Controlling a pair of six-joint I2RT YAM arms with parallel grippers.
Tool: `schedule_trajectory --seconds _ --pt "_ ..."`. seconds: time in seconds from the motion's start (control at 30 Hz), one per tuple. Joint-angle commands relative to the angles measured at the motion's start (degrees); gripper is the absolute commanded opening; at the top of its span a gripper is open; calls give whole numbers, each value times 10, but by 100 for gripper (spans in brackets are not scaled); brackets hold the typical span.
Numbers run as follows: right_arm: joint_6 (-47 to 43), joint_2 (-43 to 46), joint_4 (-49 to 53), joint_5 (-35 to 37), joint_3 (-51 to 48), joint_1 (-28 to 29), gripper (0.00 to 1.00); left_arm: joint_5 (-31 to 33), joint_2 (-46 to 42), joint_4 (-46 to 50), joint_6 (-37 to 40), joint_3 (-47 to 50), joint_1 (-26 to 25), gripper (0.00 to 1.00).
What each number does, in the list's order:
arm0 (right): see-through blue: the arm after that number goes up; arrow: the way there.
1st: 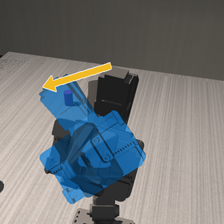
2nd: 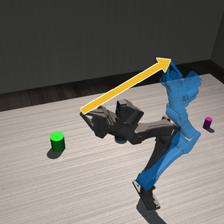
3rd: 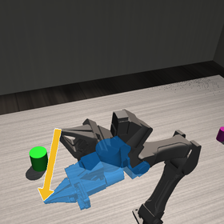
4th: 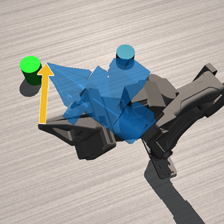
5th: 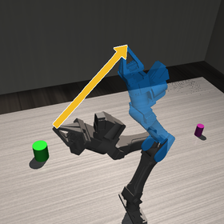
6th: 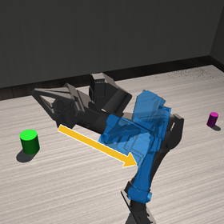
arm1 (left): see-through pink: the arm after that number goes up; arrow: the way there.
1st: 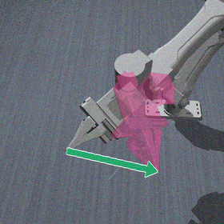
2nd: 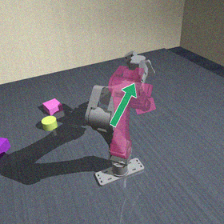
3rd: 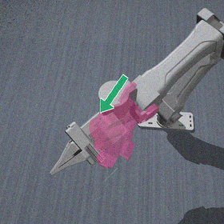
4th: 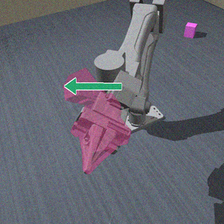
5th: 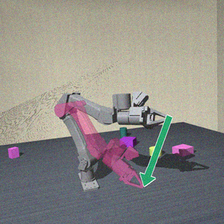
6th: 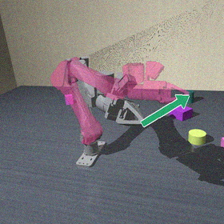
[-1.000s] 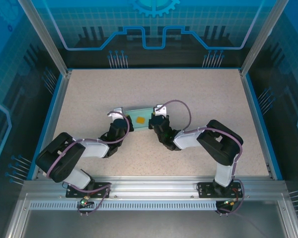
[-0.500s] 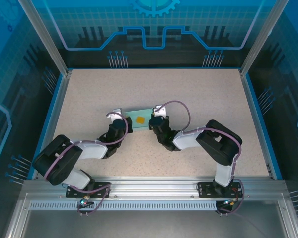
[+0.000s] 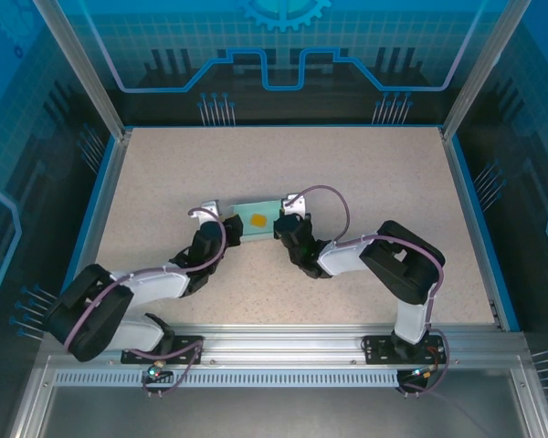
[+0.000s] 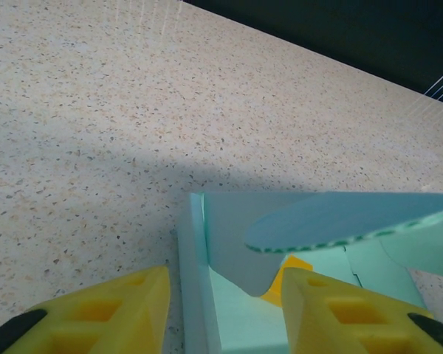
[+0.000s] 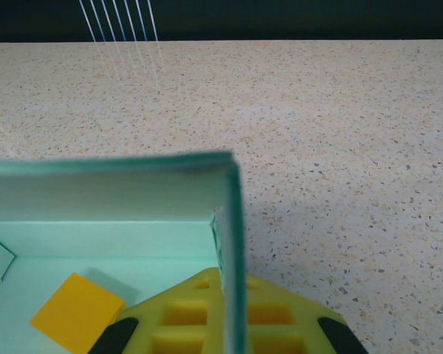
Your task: Fold the paper box
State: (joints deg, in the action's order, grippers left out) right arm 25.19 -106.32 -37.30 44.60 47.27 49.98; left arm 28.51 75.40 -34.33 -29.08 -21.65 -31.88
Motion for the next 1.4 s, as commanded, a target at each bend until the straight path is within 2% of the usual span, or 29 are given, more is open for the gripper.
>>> schedule_trajectory --seconds 0.0,0.3,0.4,0.47,0.63,0.77,1.0,1.17,1.37 --pt "-11 -25 74 8 -4 6 0 -10 -45 36 -8 10 1 50" --pt "-15 -23 80 11 1 7 0 -12 -202 162 13 8 1 57" --pt "-16 -22 80 10 2 7 0 -15 -244 212 37 -22 6 62" --pt "-16 -24 79 10 3 7 0 -40 -239 252 54 -61 22 64" --pt "-17 -28 78 9 6 7 0 -189 -162 302 74 -167 87 65" --pt "-18 -29 78 8 7 7 0 -300 -53 360 106 -282 117 65" --pt "-19 -33 80 8 12 6 0 -415 105 437 136 -429 132 65" --pt "-24 -32 84 13 13 6 0 -496 171 489 155 -481 132 64" --pt "-26 -29 84 17 10 6 0 -513 188 500 159 -473 131 64"
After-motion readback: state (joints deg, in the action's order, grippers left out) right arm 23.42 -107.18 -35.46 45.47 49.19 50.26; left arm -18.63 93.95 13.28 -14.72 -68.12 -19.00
